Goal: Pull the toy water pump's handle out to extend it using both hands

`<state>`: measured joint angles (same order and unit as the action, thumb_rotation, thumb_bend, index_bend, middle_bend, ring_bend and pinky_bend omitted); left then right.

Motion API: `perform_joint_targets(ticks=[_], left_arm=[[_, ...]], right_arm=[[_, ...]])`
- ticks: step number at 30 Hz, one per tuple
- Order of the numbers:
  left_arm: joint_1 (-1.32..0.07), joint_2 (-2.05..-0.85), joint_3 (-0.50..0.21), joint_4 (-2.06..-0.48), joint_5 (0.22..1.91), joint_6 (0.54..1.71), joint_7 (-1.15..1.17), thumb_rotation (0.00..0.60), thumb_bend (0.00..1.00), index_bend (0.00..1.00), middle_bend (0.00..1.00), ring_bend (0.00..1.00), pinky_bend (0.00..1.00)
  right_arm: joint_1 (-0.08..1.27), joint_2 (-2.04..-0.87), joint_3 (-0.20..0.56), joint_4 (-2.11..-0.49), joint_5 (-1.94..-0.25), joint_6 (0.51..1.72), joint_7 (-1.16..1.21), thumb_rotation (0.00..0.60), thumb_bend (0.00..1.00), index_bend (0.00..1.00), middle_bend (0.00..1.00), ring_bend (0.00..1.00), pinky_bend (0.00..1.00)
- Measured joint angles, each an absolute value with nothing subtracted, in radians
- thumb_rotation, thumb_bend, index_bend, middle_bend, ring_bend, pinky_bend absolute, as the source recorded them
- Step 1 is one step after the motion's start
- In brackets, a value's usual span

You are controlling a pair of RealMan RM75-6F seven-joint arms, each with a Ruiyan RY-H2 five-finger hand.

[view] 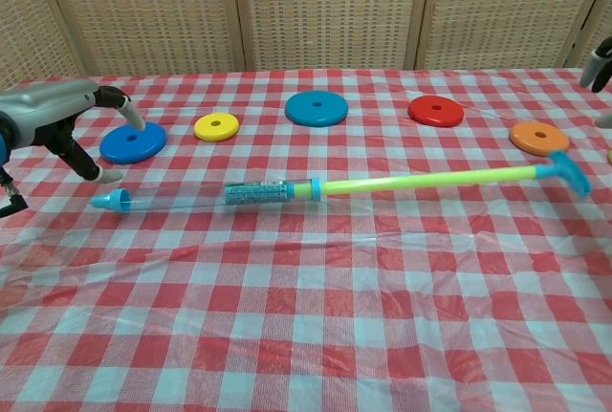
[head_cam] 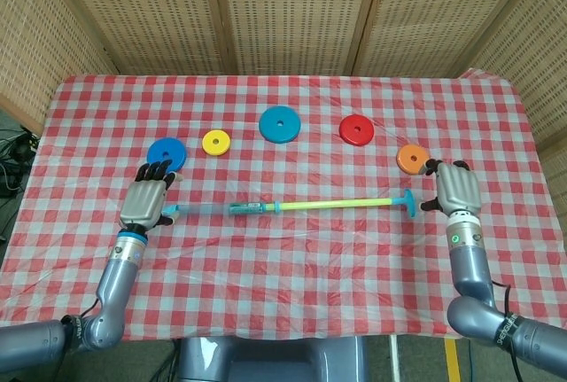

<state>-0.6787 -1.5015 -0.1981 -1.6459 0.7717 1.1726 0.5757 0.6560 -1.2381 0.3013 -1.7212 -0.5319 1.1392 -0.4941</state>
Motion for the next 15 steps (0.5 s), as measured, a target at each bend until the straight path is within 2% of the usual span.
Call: perform_joint_targets(ticks=[2,7,12,15], left_arm=[[-0.678,-1.496,-0.194,-1.654,0.775,1.169,0.576,0.600,0.24,0.20,0.00,0.00,0.00],[-0.671,-1.482,-0.184,-1.683,0.792,1.168,0.569,0.600,0.24,0.18,0.00,0.00,0.00],[-0.651,-1.457,-0.173,-1.712,0.848,1.185,0.534,0.600,0.23,0.13,0.00,0.00,0.00],[-0.628,-1.430,-0.156,-1.721,0.928,1.198,0.481,0.600,0.16,0.06,0.00,0.00,0.00]], right_arm=[[0.663,-1.225,0.296,-1.729,-0.490,1.119,-0.514,0.600,0.27,0.23,0.10,0.09,0.03],[0.671,-1.210,0.288,-1.738,-0.471,1.097,-0.516,0.600,0.26,0.21,0.05,0.01,0.00],[0.653,-1.205,0.282,-1.744,-0.546,1.099,-0.465,0.600,0.24,0.19,0.00,0.00,0.00],[0.628,-1.196,0.268,-1.743,-0.653,1.095,-0.406,0.600,0.19,0.16,0.00,0.00,0.00]])
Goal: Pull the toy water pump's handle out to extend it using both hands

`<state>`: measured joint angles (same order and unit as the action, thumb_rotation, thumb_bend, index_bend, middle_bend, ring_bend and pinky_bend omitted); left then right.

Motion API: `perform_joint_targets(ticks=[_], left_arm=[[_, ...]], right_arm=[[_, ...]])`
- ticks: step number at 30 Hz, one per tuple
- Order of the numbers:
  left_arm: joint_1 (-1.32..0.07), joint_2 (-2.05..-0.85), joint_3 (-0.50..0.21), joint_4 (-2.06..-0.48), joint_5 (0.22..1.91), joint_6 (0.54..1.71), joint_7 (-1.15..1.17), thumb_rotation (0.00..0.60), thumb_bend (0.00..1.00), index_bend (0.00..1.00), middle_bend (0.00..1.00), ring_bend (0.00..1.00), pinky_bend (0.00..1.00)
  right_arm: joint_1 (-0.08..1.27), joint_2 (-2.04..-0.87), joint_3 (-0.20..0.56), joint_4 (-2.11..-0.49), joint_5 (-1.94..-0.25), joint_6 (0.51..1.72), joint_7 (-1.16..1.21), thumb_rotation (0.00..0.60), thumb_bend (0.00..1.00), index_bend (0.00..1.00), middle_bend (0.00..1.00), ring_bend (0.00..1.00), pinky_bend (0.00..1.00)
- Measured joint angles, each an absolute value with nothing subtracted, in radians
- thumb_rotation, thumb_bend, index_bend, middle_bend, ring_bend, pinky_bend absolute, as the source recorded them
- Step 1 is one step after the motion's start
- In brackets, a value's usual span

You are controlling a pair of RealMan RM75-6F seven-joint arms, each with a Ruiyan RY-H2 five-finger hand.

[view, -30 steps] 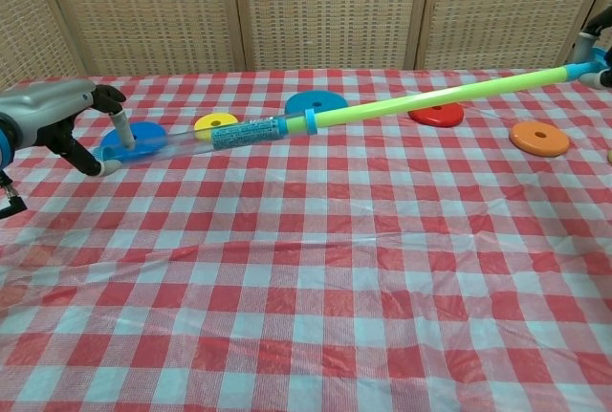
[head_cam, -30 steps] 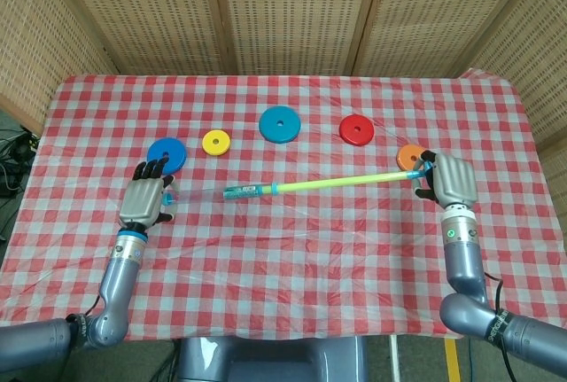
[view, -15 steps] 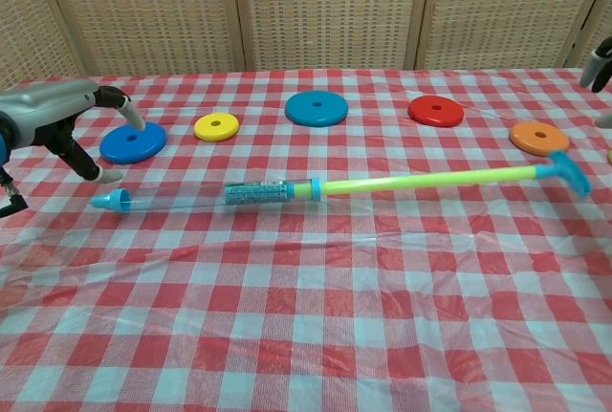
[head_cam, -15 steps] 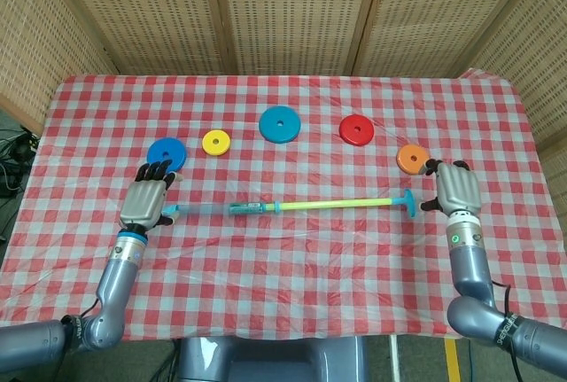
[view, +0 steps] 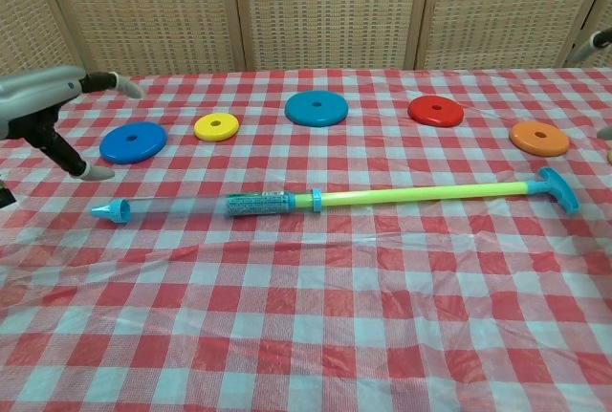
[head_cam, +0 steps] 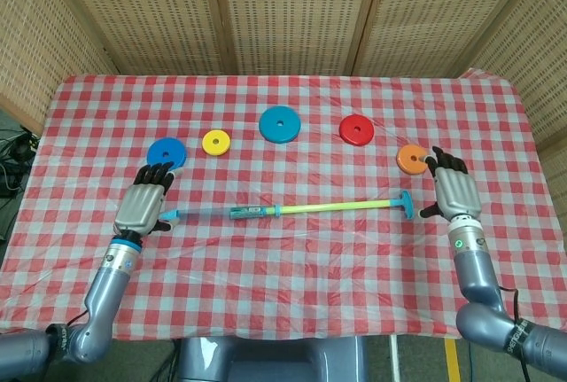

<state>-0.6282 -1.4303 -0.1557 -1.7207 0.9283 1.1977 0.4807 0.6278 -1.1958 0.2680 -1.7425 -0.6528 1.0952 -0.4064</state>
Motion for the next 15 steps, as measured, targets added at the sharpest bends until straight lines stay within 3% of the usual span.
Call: perform_joint_targets(ticks=[3,8,15], left_arm=[[-0.593,-1.382,-0.121,-1.725,1.041,1.212,0.403,0.600,0.10,0.04,0.00,0.00,0.00],[-0.493,-1.302,-0.045,-1.714,1.214,1.297,0.284,0.600,0.09,0.00,0.00,0.00,0.00],[-0.318,-1.256,0.063,-1.612,1.377,1.483,0.202,0.600,0.09,0.00,0.00,0.00,0.00]], right_arm=[[0.590,-1.186,0.243,-1.732,-0.804,1.109,-0.335,0.600,0.11,0.10,0.00,0.00,0.00],[0.484,-1.175,0.163,-1.687,-1.097,1.199,-0.204,0.600,0.04,0.00,0.00,0.00,0.00],[0.291,-1.193,0.025,-1.561,-1.359,1.425,-0.078,0.600,0.03,0.00,0.00,0.00,0.00]])
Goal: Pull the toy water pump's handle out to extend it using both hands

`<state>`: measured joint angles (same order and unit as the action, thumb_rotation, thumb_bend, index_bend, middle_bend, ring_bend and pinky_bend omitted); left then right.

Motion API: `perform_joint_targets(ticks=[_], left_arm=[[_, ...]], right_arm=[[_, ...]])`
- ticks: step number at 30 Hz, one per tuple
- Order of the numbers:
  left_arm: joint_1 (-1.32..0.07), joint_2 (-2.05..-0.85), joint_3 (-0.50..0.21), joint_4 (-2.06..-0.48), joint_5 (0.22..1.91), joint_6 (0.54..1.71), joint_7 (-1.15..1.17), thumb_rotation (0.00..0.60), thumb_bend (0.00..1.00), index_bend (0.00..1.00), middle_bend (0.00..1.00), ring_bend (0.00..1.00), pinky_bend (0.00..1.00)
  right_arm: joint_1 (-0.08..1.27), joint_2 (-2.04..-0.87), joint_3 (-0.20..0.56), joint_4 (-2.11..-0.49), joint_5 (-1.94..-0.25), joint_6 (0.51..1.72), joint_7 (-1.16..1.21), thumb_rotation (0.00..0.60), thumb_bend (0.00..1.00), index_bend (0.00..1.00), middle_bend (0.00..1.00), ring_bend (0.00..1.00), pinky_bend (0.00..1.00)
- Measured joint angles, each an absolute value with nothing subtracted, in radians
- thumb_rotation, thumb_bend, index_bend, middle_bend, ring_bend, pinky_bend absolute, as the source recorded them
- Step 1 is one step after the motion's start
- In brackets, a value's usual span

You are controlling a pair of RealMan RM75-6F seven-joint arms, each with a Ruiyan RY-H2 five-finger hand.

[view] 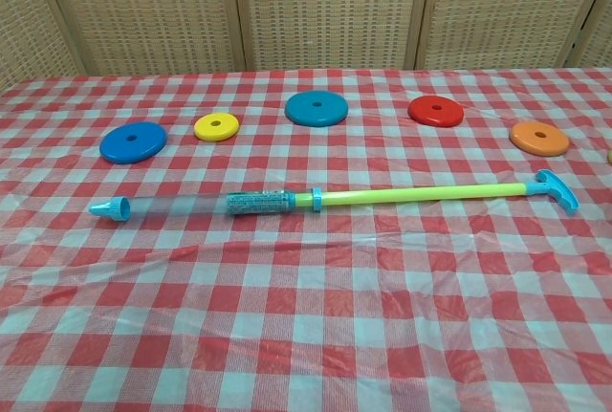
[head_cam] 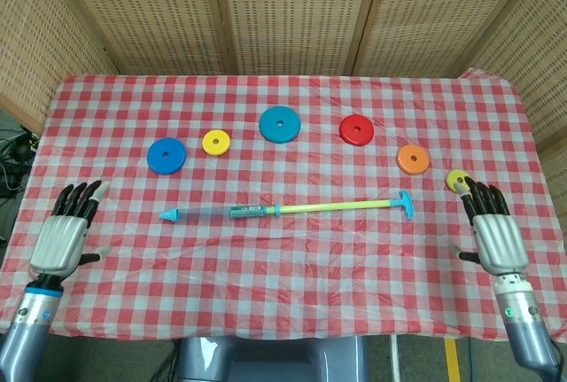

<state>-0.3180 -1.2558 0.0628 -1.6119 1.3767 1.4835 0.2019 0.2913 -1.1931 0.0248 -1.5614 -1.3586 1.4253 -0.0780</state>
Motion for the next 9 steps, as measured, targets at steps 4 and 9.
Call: perform_joint_targets(ticks=[4,9], left_arm=[[-0.271,-1.267,0.089,-1.531,1.402,1.501,0.166,0.600,0.09,0.00,0.00,0.00,0.00],[-0.225,-1.267,0.095,-1.509,1.435,1.537,0.153,0.600,0.09,0.00,0.00,0.00,0.00]], right_arm=[[0.232,-1.205,-0.012,-1.531,-1.428,1.493,-0.043,0.600,0.03,0.00,0.00,0.00,0.00],[0.190,-1.236,-0.037,-1.491,-1.486,1.524,-0.003,0.600,0.03,0.00,0.00,0.00,0.00]])
